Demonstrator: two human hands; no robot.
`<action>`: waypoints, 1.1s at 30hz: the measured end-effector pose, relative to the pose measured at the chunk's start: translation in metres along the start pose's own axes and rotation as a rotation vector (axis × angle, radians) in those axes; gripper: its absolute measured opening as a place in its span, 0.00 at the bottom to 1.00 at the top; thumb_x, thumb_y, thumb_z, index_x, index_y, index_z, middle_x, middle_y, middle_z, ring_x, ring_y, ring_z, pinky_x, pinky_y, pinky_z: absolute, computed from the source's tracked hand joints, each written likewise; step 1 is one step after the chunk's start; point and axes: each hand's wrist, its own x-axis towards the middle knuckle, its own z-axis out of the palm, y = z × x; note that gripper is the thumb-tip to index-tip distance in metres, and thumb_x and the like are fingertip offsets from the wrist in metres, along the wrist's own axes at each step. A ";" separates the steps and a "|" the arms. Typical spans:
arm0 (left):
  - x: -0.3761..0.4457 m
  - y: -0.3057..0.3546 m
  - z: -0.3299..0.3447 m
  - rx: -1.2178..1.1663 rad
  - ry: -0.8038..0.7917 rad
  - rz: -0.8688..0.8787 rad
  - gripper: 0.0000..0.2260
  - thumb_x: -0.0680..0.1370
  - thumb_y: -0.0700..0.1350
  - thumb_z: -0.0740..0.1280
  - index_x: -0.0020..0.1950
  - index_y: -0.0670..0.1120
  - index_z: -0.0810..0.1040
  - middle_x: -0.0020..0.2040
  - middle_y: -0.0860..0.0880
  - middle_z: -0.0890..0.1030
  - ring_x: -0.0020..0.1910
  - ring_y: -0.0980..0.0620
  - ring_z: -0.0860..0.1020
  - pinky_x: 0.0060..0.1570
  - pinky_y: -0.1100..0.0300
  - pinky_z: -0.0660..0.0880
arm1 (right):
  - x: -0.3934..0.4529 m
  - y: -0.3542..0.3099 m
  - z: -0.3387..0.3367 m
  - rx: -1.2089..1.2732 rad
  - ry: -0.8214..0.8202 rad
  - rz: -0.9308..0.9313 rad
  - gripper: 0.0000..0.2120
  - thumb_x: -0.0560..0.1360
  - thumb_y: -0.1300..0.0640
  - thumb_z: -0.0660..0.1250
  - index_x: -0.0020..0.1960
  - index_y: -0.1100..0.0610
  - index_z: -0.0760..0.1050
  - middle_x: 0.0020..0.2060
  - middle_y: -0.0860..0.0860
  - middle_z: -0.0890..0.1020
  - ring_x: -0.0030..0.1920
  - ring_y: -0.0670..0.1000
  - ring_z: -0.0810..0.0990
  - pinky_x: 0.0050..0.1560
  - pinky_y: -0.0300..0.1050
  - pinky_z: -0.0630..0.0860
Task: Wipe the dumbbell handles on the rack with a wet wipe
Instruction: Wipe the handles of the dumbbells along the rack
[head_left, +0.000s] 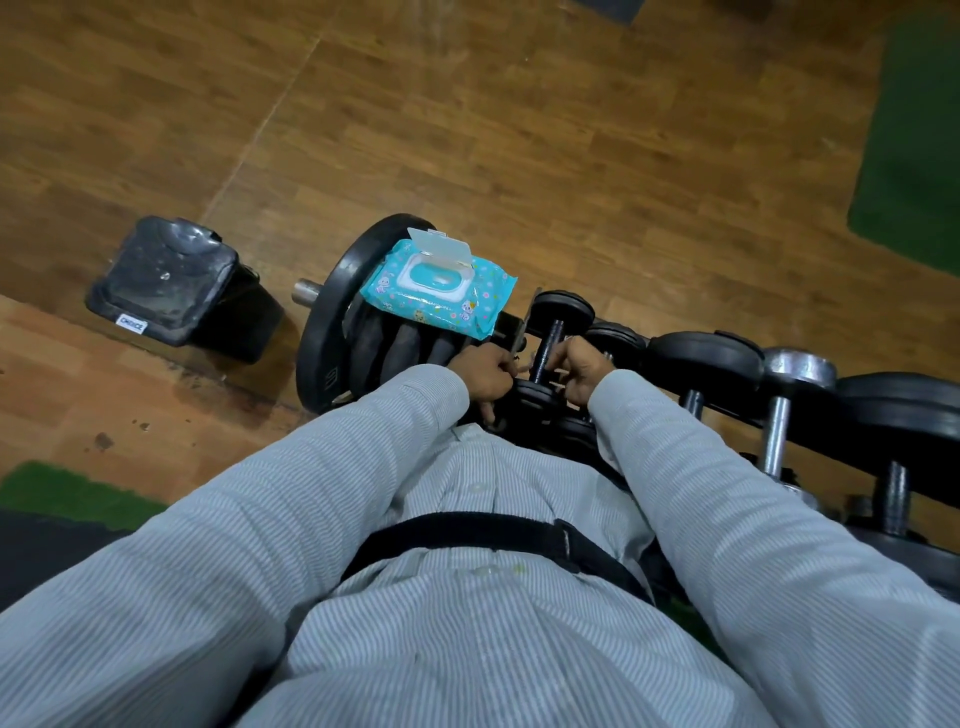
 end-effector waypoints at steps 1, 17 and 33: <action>0.000 0.001 -0.001 -0.003 0.004 0.001 0.18 0.79 0.37 0.57 0.65 0.47 0.79 0.27 0.51 0.82 0.38 0.42 0.87 0.60 0.53 0.81 | -0.006 0.002 0.001 -0.075 -0.001 0.005 0.07 0.50 0.66 0.63 0.24 0.55 0.70 0.46 0.60 0.80 0.45 0.59 0.77 0.40 0.46 0.77; 0.019 0.003 0.000 0.121 0.090 0.046 0.12 0.80 0.42 0.59 0.53 0.41 0.81 0.43 0.41 0.86 0.28 0.44 0.85 0.52 0.50 0.83 | -0.065 0.013 -0.001 -0.755 0.223 -0.314 0.14 0.77 0.60 0.59 0.40 0.66 0.78 0.37 0.61 0.80 0.39 0.60 0.79 0.42 0.47 0.73; 0.009 -0.017 -0.008 0.085 -0.170 0.065 0.26 0.80 0.38 0.55 0.79 0.48 0.65 0.77 0.41 0.69 0.37 0.41 0.87 0.55 0.49 0.82 | -0.020 -0.016 0.022 0.535 0.108 -0.068 0.07 0.62 0.60 0.68 0.40 0.60 0.76 0.45 0.58 0.82 0.46 0.61 0.83 0.48 0.46 0.81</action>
